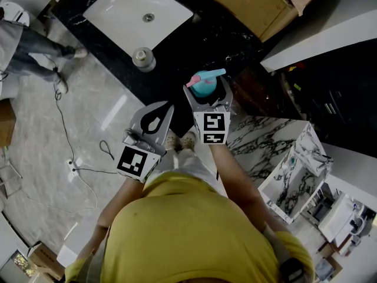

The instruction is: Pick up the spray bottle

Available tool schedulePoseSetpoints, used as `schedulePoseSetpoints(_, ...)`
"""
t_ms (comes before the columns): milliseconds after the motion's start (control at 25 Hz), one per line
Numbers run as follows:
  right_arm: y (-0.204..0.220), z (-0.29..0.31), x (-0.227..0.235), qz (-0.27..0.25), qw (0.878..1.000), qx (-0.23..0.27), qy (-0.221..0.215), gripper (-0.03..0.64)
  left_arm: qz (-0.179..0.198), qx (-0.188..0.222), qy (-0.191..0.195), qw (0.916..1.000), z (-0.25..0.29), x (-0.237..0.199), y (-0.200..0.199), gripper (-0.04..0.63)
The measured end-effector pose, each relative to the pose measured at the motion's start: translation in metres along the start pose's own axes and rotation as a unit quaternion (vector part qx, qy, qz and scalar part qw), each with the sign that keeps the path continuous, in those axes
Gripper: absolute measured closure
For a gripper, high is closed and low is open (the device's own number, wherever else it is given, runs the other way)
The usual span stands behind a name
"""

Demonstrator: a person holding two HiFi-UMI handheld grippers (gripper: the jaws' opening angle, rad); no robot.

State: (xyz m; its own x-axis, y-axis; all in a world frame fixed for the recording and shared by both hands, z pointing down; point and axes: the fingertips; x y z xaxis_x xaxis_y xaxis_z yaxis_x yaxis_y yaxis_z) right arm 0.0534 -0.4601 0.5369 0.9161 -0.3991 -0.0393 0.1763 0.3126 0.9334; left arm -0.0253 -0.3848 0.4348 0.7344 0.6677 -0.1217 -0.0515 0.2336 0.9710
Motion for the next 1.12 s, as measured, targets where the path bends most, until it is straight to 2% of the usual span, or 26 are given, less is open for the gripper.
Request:
schedulePoseSetpoints(160, -0.005, 0.006, 0.003, -0.001, 1.0, 0.003, 0.01, 0.191, -0.002, -0.003, -0.003, 1.0, -0.001, -0.003, 0.001, 0.594)
schedulePoseSetpoints(240, -0.007, 0.009, 0.004, -0.003, 1.0, 0.0, 0.011, 0.227, -0.002, -0.004, -0.004, 1.0, -0.001, -0.004, 0.002, 0.594)
schedulePoseSetpoints(360, -0.009, 0.011, 0.002, -0.005, 1.0, -0.001, 0.004, 0.23, -0.003, -0.005, -0.006, 1.0, -0.002, -0.005, 0.003, 0.594)
schedulePoseSetpoints(640, -0.024, 0.003, 0.007, -0.005, 1.0, 0.021, 0.014, 0.233, -0.002, 0.001, -0.005, 1.0, -0.002, -0.005, 0.001, 0.594)
schedulePoseSetpoints(1120, -0.081, -0.057, 0.025, 0.006, 0.998, 0.045, 0.053, 0.233, 0.0, 0.012, -0.008, 0.9999, 0.004, -0.001, -0.009, 0.594)
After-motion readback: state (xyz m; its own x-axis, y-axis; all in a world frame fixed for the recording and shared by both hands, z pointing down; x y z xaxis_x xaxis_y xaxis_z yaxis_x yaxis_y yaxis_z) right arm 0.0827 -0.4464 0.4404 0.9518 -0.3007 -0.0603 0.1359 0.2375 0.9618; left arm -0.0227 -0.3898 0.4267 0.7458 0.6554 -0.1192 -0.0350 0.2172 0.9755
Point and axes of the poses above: the fingertips, and each gripper's own axes: z forward along the fingers, x to its right, y out of its underside, and after that the axes turned 1 degree about -x, right-handed
